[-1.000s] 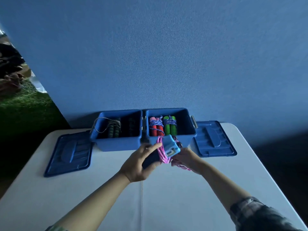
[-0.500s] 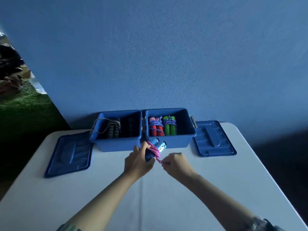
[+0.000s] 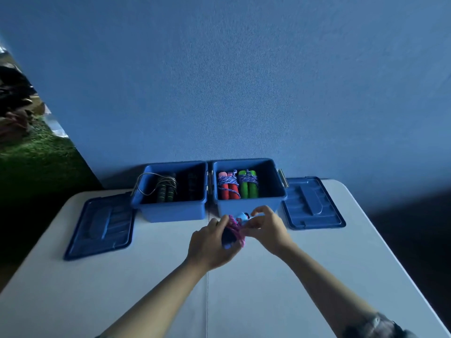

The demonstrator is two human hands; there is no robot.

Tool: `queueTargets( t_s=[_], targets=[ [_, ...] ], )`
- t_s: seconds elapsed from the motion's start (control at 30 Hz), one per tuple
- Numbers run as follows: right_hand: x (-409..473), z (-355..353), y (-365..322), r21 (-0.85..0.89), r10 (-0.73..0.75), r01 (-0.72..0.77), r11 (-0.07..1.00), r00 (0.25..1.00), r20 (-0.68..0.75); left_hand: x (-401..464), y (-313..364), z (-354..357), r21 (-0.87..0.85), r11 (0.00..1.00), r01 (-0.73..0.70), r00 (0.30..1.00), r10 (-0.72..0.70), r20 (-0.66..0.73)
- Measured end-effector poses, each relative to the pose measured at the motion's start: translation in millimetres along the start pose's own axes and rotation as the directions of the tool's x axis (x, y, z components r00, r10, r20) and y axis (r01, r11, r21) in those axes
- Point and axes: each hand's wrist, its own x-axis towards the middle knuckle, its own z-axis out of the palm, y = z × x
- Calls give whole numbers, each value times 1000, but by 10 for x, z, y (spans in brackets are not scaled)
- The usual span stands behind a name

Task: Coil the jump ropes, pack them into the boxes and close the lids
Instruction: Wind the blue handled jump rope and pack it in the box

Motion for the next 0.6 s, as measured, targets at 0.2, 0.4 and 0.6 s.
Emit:
queueTargets(
  t_s=[0.2, 0.4, 0.6],
  targets=[
    [-9, 42, 10, -6, -66, 66, 998, 998, 19, -29, 11, 37, -66, 995, 78, 996, -80, -29],
    [10, 75, 40, -132, -147, 148, 980, 989, 16, -15, 121, -62, -162, 978, 136, 991, -137, 3],
    [36, 81, 81, -323, -256, 233, 917, 966, -29, 73, 81, -115, -202, 968, 151, 988, -154, 4]
  ],
)
